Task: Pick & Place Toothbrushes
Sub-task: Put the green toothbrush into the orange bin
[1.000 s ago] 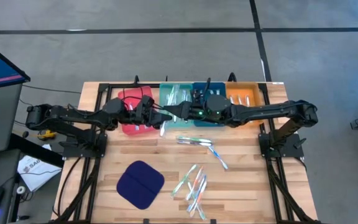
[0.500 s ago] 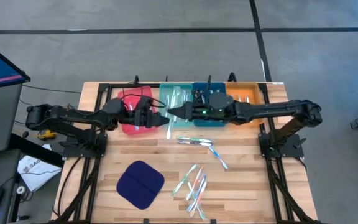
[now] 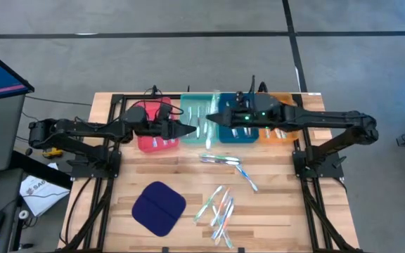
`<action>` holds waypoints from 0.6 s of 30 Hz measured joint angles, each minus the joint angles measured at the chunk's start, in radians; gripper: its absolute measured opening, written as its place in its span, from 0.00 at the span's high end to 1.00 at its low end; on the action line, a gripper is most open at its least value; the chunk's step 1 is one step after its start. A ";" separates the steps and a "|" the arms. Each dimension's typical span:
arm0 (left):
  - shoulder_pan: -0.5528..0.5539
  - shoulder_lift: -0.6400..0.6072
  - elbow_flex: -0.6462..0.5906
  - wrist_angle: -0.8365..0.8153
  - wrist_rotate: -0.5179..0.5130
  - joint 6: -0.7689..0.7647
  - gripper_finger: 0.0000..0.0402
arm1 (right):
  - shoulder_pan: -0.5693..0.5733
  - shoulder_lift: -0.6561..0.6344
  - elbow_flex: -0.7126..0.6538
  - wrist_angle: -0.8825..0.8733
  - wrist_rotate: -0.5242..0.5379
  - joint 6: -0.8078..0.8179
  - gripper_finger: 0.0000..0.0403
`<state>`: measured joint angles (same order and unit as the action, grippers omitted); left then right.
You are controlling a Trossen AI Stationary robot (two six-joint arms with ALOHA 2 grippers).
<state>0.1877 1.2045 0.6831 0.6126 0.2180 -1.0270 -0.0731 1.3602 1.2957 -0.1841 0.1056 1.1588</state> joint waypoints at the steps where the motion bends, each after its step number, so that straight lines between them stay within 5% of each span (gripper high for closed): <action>1: 0.000 0.000 0.000 -0.028 0.000 0.010 0.54 | -0.009 -0.012 0.000 -0.074 0.003 -0.005 0.97; 9: -0.042 0.000 0.000 -0.086 0.025 0.059 0.55 | -0.143 -0.076 -0.001 -0.619 0.053 -0.025 0.97; 18: -0.092 0.000 0.000 -0.074 0.018 0.023 0.55 | -0.425 -0.062 -0.001 -0.817 0.045 -0.230 0.97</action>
<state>0.0952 1.2045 0.6830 0.5388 0.2359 -1.0039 -0.4983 1.2980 1.2949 -1.0016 0.1511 0.9287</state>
